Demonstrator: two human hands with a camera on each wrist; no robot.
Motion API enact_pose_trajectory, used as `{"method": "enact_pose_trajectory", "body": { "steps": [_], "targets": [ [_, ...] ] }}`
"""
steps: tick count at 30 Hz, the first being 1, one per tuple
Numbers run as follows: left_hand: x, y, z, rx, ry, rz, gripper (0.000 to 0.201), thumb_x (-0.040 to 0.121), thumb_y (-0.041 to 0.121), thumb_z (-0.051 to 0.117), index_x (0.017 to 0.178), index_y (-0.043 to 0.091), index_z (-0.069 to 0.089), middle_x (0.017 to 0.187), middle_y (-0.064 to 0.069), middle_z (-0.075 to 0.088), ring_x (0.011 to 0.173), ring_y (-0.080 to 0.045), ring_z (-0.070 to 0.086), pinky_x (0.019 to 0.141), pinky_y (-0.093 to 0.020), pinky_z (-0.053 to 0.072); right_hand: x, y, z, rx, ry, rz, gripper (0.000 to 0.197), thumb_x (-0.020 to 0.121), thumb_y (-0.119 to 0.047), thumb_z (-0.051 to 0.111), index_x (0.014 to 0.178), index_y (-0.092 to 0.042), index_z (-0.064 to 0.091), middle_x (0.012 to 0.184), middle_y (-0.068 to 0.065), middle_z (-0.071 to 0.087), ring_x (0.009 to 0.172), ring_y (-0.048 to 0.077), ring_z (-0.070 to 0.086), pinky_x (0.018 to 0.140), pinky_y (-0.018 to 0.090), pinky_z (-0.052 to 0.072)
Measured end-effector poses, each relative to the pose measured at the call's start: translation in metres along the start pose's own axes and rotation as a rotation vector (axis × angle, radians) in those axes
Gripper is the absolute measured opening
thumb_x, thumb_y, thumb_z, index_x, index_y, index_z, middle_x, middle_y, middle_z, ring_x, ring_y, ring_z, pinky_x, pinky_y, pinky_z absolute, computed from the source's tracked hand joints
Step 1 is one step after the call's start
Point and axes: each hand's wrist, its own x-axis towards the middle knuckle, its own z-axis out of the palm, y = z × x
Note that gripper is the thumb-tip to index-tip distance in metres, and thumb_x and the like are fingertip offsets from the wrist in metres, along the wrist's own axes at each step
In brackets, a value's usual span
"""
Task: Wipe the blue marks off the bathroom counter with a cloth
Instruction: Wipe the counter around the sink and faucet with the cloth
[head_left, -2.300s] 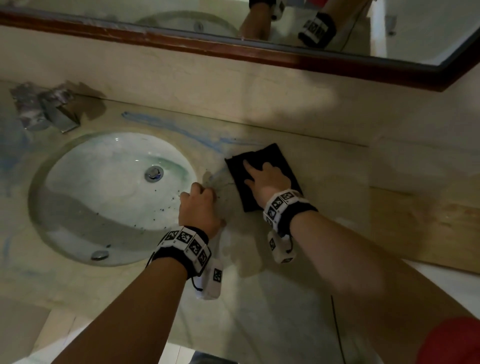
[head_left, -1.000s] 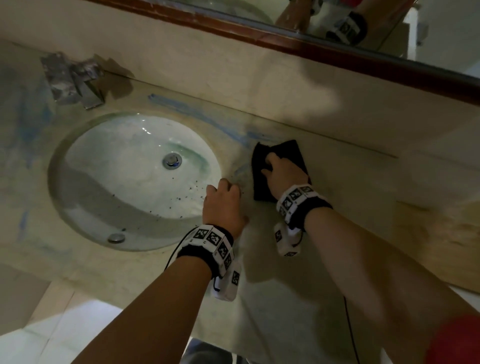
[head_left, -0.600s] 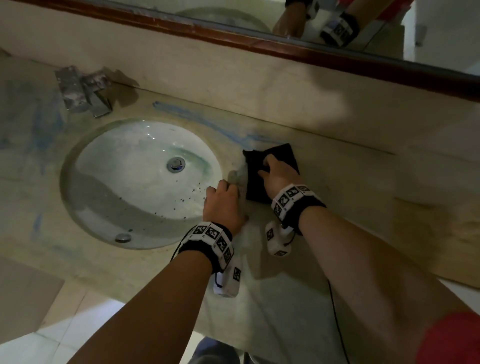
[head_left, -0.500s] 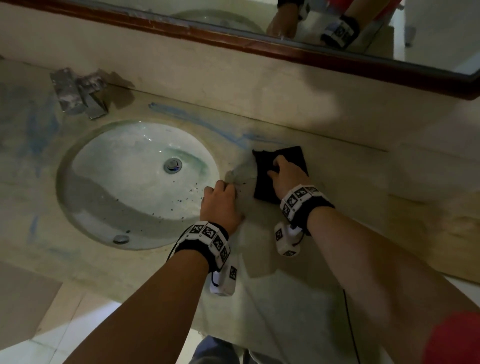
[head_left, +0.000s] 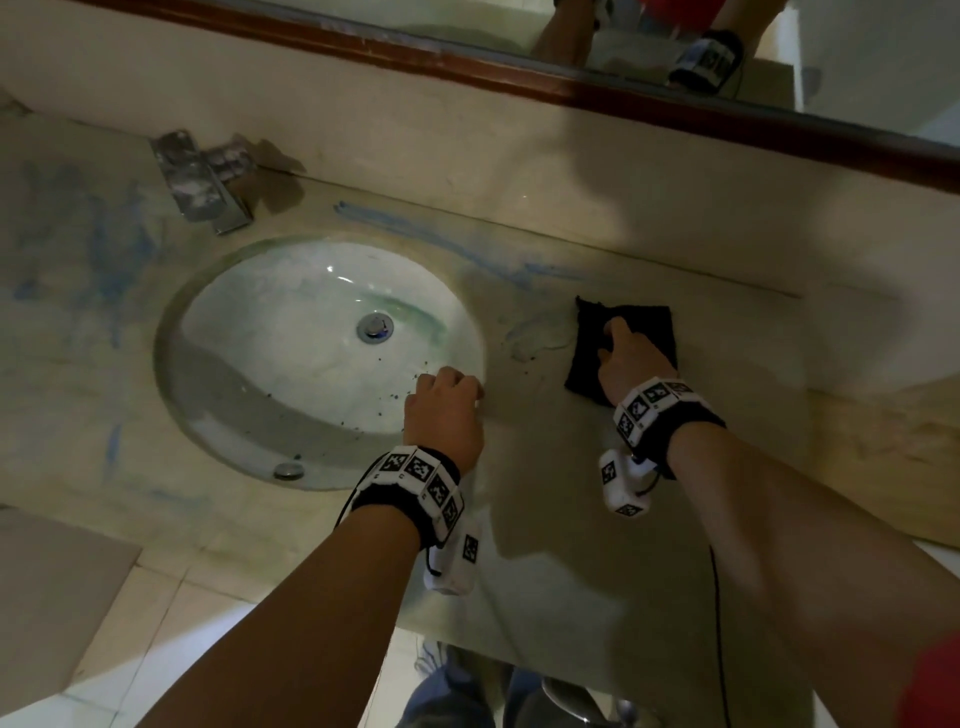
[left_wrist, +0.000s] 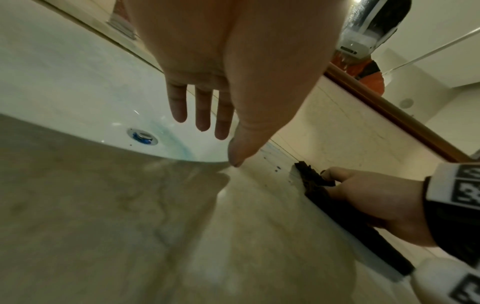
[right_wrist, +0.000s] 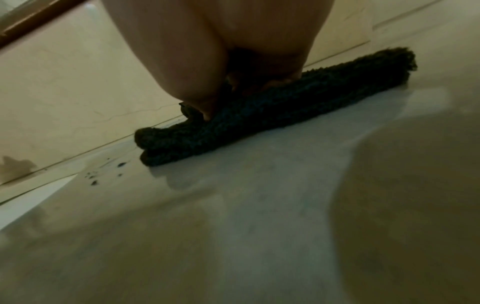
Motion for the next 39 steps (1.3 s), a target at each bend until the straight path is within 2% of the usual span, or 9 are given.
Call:
{"method": "enact_pose_trajectory", "body": {
  "steps": [7, 12, 15, 20, 23, 26, 31, 37, 39],
  "targets": [
    [-0.012, -0.036, -0.008, -0.041, 0.038, -0.044, 0.03, 0.088, 0.022, 0.061, 0.117, 0.025, 0.058, 0.131, 0.001, 0.048, 0.121, -0.023, 0.041, 0.098, -0.036, 0.037, -0.009, -0.078, 0.023, -0.059, -0.006, -0.123, 0.019, 0.1, -0.022, 0.041, 0.118, -0.016, 0.043, 0.089, 0.01, 0.051, 0.069, 0.027, 0.052, 0.053, 0.034, 0.039],
    [-0.023, -0.061, -0.021, -0.051, 0.062, -0.07, 0.03, 0.087, 0.024, 0.06, 0.117, 0.023, 0.058, 0.128, -0.002, 0.05, 0.118, -0.026, 0.043, 0.095, -0.038, 0.039, -0.025, -0.148, 0.051, -0.08, -0.103, -0.285, 0.031, 0.096, -0.015, 0.043, 0.127, -0.016, 0.043, 0.111, 0.015, 0.056, 0.092, 0.034, 0.058, 0.073, 0.042, 0.053],
    [-0.028, -0.069, -0.03, -0.048, 0.058, -0.091, 0.03, 0.087, 0.025, 0.058, 0.117, 0.023, 0.058, 0.128, -0.002, 0.05, 0.117, -0.027, 0.043, 0.095, -0.038, 0.037, -0.037, -0.162, 0.057, -0.033, -0.126, -0.355, 0.028, 0.096, -0.013, 0.045, 0.124, -0.017, 0.048, 0.107, 0.013, 0.059, 0.091, 0.032, 0.059, 0.076, 0.044, 0.053],
    [-0.029, -0.058, -0.04, -0.034, 0.026, -0.091, 0.031, 0.087, 0.027, 0.058, 0.118, 0.024, 0.058, 0.129, -0.003, 0.05, 0.118, -0.027, 0.043, 0.093, -0.037, 0.038, -0.04, -0.141, 0.029, 0.216, -0.077, -0.301, 0.017, 0.1, -0.02, 0.046, 0.116, -0.017, 0.052, 0.096, 0.006, 0.058, 0.078, 0.022, 0.054, 0.067, 0.033, 0.044],
    [-0.029, -0.04, -0.041, -0.032, -0.013, -0.076, 0.031, 0.088, 0.028, 0.057, 0.119, 0.024, 0.057, 0.131, -0.003, 0.049, 0.12, -0.026, 0.043, 0.093, -0.037, 0.038, -0.04, -0.112, 0.007, 0.265, -0.069, -0.219, 0.023, 0.101, -0.023, 0.047, 0.123, -0.019, 0.05, 0.108, 0.003, 0.056, 0.089, 0.02, 0.052, 0.075, 0.032, 0.042],
    [-0.029, -0.022, -0.038, -0.028, -0.07, -0.056, 0.032, 0.089, 0.029, 0.057, 0.121, 0.026, 0.056, 0.133, -0.003, 0.048, 0.121, -0.026, 0.043, 0.095, -0.04, 0.039, -0.044, -0.082, -0.007, 0.33, -0.032, -0.135, 0.025, 0.1, -0.019, 0.05, 0.125, -0.013, 0.051, 0.123, 0.011, 0.056, 0.104, 0.027, 0.055, 0.08, 0.03, 0.039],
    [-0.028, 0.003, -0.032, 0.001, -0.133, -0.019, 0.034, 0.089, 0.03, 0.058, 0.123, 0.027, 0.056, 0.135, -0.003, 0.048, 0.122, -0.027, 0.044, 0.096, -0.041, 0.04, -0.052, -0.04, -0.034, 0.563, 0.059, 0.024, 0.029, 0.101, -0.013, 0.048, 0.129, -0.009, 0.05, 0.133, 0.013, 0.051, 0.121, 0.031, 0.05, 0.084, 0.026, 0.034],
    [-0.029, 0.017, -0.027, 0.017, -0.17, -0.003, 0.035, 0.089, 0.031, 0.056, 0.124, 0.028, 0.055, 0.134, -0.002, 0.047, 0.122, -0.026, 0.044, 0.096, -0.042, 0.041, -0.056, -0.027, -0.044, 0.406, 0.007, -0.162, 0.031, 0.102, -0.019, 0.045, 0.131, -0.011, 0.055, 0.13, 0.01, 0.057, 0.116, 0.028, 0.054, 0.082, 0.02, 0.033],
    [-0.031, 0.017, -0.025, 0.019, -0.174, -0.008, 0.036, 0.09, 0.03, 0.055, 0.125, 0.028, 0.054, 0.135, -0.002, 0.047, 0.122, -0.026, 0.043, 0.096, -0.042, 0.039, -0.056, -0.027, -0.024, 0.303, -0.059, -0.188, 0.037, 0.102, -0.027, 0.044, 0.137, -0.019, 0.05, 0.137, 0.012, 0.052, 0.118, 0.03, 0.053, 0.088, 0.027, 0.041]
  ]
}}
